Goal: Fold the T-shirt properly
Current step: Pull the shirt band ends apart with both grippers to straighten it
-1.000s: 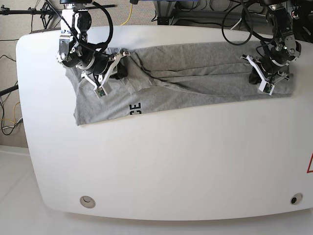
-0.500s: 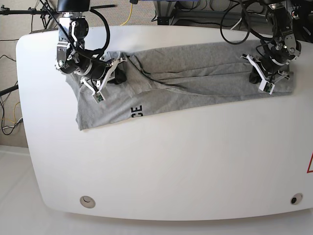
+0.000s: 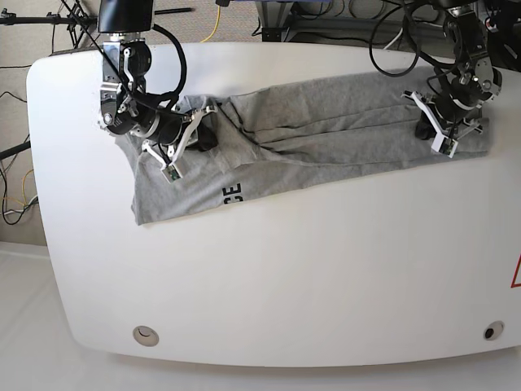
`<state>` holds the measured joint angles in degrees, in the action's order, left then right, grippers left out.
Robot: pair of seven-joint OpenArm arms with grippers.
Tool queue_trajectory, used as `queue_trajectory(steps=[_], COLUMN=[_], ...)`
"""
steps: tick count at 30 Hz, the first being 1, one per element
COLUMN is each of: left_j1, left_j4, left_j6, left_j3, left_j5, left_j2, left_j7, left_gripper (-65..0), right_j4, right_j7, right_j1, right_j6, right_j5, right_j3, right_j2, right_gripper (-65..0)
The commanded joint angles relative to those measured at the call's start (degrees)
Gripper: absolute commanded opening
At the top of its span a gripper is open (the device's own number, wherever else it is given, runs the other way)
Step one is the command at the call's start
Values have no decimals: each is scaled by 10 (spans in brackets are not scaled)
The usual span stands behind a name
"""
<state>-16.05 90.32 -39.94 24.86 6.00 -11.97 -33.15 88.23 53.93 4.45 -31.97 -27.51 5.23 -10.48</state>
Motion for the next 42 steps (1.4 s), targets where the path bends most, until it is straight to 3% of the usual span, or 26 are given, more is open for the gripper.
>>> queue_trajectory(steps=[1, 10, 16, 42], left_j1=[3, 13, 12, 14], left_j4=[6, 20, 24, 21], left_j6=[-1, -1, -1, -1], left_j3=[7, 27, 17, 16], left_j5=[-5, 2, 0, -11], left_j2=[-7, -7, -6, -5], left_j7=[-8, -20, -16, -27], left_gripper=[-629, -632, -634, -636], right_j4=[-13, 12, 30, 81], right_j7=[13, 22, 26, 38], right_j1=[-5, -12, -18, -21], right_j6=[6, 17, 34, 50], right_j5=[15, -29, -20, -28], right_j3=[0, -14, -14, -16], right_j2=[-9, -39, -50, -35], right_gripper=[-609, -608, -608, -611])
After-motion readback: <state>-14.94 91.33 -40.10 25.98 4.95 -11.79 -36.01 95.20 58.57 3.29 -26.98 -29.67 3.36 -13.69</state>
